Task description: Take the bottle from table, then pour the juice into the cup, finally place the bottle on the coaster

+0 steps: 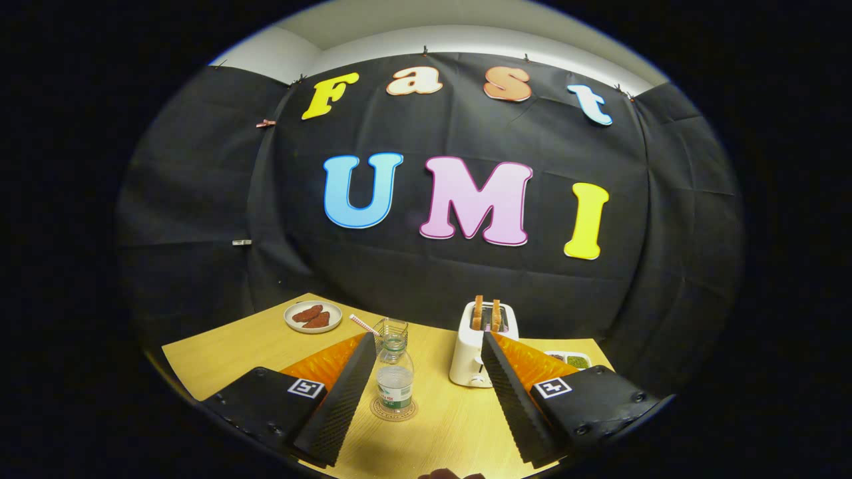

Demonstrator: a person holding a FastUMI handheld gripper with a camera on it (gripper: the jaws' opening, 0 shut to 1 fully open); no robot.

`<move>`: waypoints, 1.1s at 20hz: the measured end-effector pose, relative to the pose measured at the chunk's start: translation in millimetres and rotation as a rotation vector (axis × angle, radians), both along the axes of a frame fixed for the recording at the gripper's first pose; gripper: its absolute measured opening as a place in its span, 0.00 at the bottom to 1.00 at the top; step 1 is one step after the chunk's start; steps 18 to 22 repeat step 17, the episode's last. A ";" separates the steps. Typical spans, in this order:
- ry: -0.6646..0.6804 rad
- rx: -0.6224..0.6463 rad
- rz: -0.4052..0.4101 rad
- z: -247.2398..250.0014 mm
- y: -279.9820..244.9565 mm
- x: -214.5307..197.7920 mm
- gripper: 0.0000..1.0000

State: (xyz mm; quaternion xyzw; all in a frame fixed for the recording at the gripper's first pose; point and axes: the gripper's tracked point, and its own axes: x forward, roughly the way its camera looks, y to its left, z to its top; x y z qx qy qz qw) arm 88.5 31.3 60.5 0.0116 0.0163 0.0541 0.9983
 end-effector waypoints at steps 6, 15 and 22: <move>-0.040 -0.001 -0.147 20.7 -38.2 -67.7 0.98; -0.013 0.035 -0.190 10.1 -56.9 -97.7 0.98; 0.001 0.060 -0.191 1.6 -59.9 -95.8 0.98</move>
